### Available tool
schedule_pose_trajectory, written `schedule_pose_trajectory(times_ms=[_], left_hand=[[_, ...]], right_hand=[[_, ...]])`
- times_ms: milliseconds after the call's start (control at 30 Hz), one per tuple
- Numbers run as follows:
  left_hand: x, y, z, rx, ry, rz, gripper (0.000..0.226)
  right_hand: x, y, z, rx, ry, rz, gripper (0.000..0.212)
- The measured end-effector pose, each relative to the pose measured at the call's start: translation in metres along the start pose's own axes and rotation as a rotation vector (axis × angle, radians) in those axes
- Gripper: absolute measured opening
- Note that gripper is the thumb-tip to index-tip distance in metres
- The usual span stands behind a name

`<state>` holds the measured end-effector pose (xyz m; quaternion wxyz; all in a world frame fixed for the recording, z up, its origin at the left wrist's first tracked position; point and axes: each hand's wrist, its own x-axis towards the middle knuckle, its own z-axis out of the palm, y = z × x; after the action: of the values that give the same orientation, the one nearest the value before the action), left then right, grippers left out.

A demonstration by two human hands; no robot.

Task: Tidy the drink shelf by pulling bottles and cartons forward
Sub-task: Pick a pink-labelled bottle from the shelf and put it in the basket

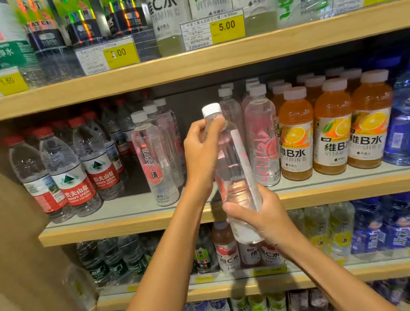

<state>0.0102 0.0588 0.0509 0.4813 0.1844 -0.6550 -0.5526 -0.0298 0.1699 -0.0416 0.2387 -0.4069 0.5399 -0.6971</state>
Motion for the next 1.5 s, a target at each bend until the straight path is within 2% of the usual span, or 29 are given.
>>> schedule_pose_trajectory(times_ms=[100, 200, 267, 333, 433, 500, 533, 667, 767, 867, 967, 1067, 1167, 1233, 1300, 1367, 1500], left_hand=[[-0.010, 0.003, 0.013, 0.150, 0.116, 0.116, 0.026], [-0.013, 0.007, 0.023, 0.134, 0.177, 0.086, 0.030], [-0.012, 0.010, 0.027, 0.110, 0.173, 0.041, 0.023], [-0.010, 0.011, 0.028, 0.069, 0.168, 0.020, 0.014], [-0.008, 0.011, 0.025, -0.022, 0.107, -0.059, 0.026], [-0.005, 0.014, 0.018, -0.101, 0.013, -0.150, 0.015], [-0.004, 0.017, 0.014, -0.165, -0.063, -0.204, 0.006], [0.005, 0.025, 0.003, -0.571, -0.489, -0.368, 0.025], [0.008, 0.027, 0.001, -0.819, -0.710, -0.399, 0.035], [0.007, 0.021, 0.001, -0.910, -0.813, -0.432, 0.036], [0.005, 0.011, -0.002, -0.951, -0.790, -0.486, 0.046], [0.002, 0.001, -0.007, -0.889, -0.661, -0.489, 0.055], [-0.002, -0.004, -0.012, -0.516, -0.452, -0.409, 0.048], [-0.005, -0.007, -0.014, -0.205, -0.250, -0.319, 0.046], [-0.011, -0.007, -0.015, -0.025, -0.114, -0.214, 0.039], [-0.019, -0.005, -0.014, 0.074, -0.083, -0.114, 0.037], [-0.035, -0.004, 0.000, 0.121, -0.083, 0.004, 0.038]], right_hand=[[-0.003, 0.004, 0.012, -0.198, 0.204, -0.107, 0.043], [-0.006, 0.011, 0.016, -0.401, 0.335, -0.175, 0.064], [-0.006, 0.016, 0.014, -0.454, 0.362, -0.184, 0.073], [-0.006, 0.017, 0.011, -0.454, 0.330, -0.193, 0.069], [-0.002, 0.012, -0.001, -0.195, 0.120, -0.102, 0.059], [0.003, 0.005, -0.013, 0.077, -0.079, 0.056, 0.067], [0.004, 0.003, -0.019, 0.208, -0.164, 0.136, 0.073], [0.003, 0.005, -0.030, 0.640, -0.523, 0.323, 0.074], [-0.002, 0.006, -0.022, 0.774, -0.739, 0.333, 0.071], [-0.005, 0.000, -0.013, 0.730, -0.800, 0.298, 0.067], [-0.009, -0.001, -0.011, 0.630, -0.704, 0.288, 0.069], [-0.012, -0.003, -0.009, 0.468, -0.542, 0.261, 0.074], [-0.014, -0.002, -0.007, 0.314, -0.331, 0.238, 0.067], [-0.016, 0.001, -0.007, 0.248, -0.237, 0.197, 0.051], [-0.019, 0.006, -0.006, 0.168, -0.154, 0.150, 0.034], [-0.021, 0.012, -0.003, 0.064, -0.054, 0.104, 0.039], [-0.024, 0.020, 0.009, -0.101, 0.124, 0.007, 0.056]])
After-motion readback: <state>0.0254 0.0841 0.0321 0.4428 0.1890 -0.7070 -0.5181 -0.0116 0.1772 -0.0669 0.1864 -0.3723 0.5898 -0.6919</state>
